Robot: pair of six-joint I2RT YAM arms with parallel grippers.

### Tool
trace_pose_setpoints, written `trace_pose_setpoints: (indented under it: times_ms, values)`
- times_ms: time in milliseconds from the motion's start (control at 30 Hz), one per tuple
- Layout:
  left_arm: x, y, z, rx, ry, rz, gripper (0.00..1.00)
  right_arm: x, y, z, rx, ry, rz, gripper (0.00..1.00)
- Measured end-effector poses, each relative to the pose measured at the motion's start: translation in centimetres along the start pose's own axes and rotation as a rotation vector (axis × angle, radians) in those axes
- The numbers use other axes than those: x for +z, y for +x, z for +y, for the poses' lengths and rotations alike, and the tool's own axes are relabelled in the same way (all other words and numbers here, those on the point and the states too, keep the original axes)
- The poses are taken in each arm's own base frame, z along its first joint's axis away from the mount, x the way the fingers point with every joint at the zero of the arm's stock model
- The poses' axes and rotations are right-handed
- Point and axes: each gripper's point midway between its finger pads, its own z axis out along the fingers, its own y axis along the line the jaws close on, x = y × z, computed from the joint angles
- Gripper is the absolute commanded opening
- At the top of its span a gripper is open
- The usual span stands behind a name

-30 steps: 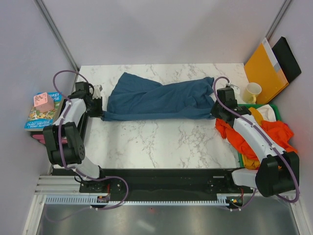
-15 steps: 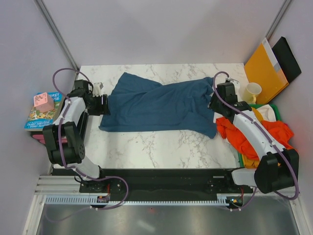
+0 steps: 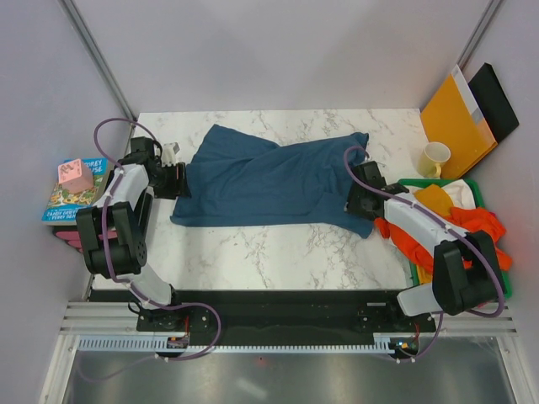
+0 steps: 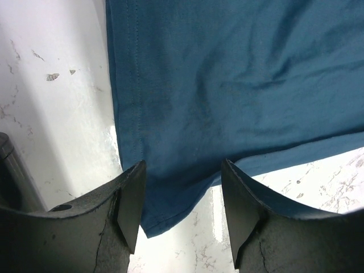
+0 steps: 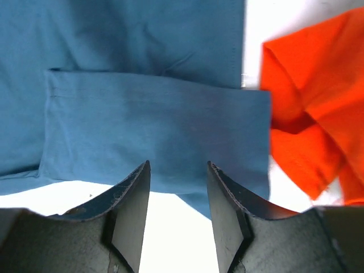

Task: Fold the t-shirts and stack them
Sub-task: Flatten the tshirt out

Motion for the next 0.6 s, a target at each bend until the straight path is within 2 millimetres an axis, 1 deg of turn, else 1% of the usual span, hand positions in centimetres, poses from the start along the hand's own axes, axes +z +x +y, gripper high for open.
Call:
trace_pose_setpoints:
  times_ms: [100,200,267,333,367,400,500,600]
  values:
    - [0.0,0.0,0.0,-0.001,0.000,0.001,0.61,0.2,0.3,0.6,-0.004,-0.010,0.001,0.51]
    - [0.0,0.0,0.0,0.000,0.000,0.001,0.62,0.5,0.8,0.3,0.015,0.000,0.006,0.50]
    - [0.0,0.0,0.0,0.000,0.000,0.001,0.61,0.8,1.6,-0.1,0.024,0.014,0.018,0.46]
    - [0.0,0.0,0.0,0.000,0.000,0.001,0.61,1.0,2.4,-0.4,0.022,0.026,0.029,0.24]
    - [0.0,0.0,0.0,-0.001,0.000,0.001,0.60,1.1,2.9,-0.7,0.025,0.036,0.037,0.05]
    - [0.0,0.0,0.0,-0.001,0.000,0.001,0.59,1.2,3.3,-0.9,0.019,0.042,0.044,0.00]
    - [0.1,0.2,0.0,-0.002,0.001,0.004,0.57,1.3,4.5,-1.2,0.024,0.054,0.061,0.00]
    - [0.2,0.5,0.0,-0.004,0.002,0.012,0.56,0.7,5.4,-1.0,0.022,0.041,0.057,0.00]
